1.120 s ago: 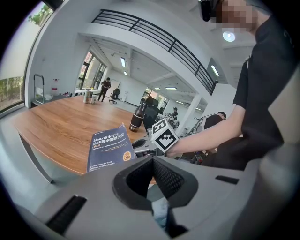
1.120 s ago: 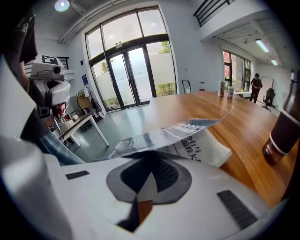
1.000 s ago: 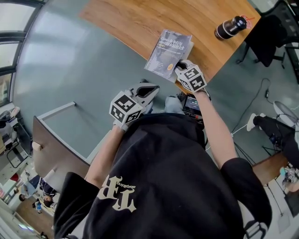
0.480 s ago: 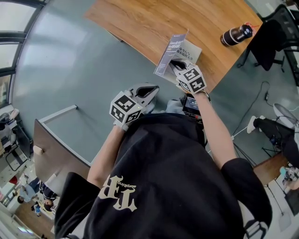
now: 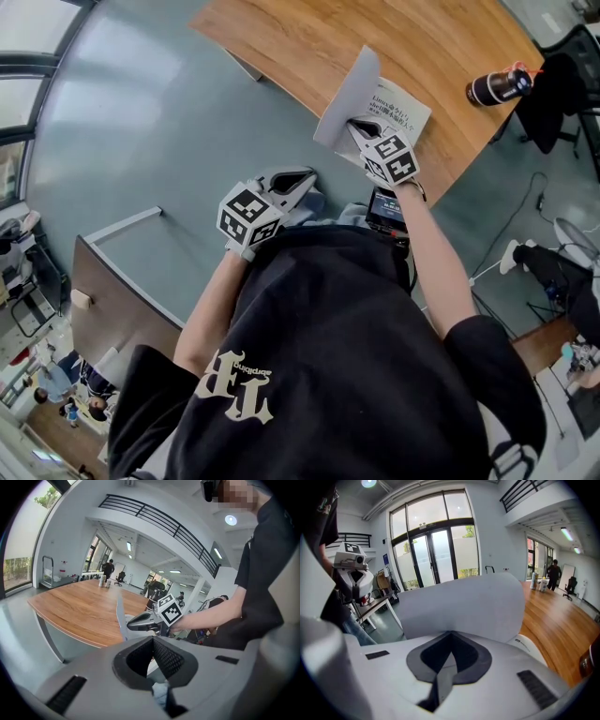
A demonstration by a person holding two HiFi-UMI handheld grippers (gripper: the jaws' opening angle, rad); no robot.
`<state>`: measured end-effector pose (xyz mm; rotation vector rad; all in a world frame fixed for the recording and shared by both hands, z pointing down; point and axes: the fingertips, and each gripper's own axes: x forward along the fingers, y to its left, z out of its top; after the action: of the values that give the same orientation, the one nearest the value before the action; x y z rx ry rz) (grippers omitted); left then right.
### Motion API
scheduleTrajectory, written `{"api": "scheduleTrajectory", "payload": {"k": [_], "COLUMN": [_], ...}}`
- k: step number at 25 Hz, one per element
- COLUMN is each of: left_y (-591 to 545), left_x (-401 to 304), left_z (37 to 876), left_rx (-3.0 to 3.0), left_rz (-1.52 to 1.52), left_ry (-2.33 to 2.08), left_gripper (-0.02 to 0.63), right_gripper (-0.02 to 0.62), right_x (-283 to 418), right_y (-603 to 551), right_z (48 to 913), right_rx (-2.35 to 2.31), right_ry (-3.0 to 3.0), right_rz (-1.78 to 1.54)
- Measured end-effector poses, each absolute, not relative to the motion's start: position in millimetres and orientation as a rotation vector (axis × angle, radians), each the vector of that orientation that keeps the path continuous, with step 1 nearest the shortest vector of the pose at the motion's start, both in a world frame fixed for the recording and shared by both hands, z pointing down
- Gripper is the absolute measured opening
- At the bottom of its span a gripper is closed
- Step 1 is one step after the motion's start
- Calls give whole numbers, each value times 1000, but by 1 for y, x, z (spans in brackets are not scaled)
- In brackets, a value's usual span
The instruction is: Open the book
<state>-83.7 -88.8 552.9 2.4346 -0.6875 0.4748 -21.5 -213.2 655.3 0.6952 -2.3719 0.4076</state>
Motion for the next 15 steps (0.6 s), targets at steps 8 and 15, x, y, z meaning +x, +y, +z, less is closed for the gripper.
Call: {"api": "scheduleTrajectory", "payload": {"k": [8, 15], "left_y": [-101, -115], "left_x": [-114, -136], "left_z": [555, 559], "left_rx": [2425, 2409], "left_rz": [479, 483], "left_ry": [-699, -726], "left_gripper": [5, 5], "right_gripper": [-14, -14], "right_x": [-47, -49], "right_y": [-224, -230], "right_z": [674, 714], "right_rx": [666, 635], "right_ry": [-2338, -2224], "right_rz": [434, 487]}}
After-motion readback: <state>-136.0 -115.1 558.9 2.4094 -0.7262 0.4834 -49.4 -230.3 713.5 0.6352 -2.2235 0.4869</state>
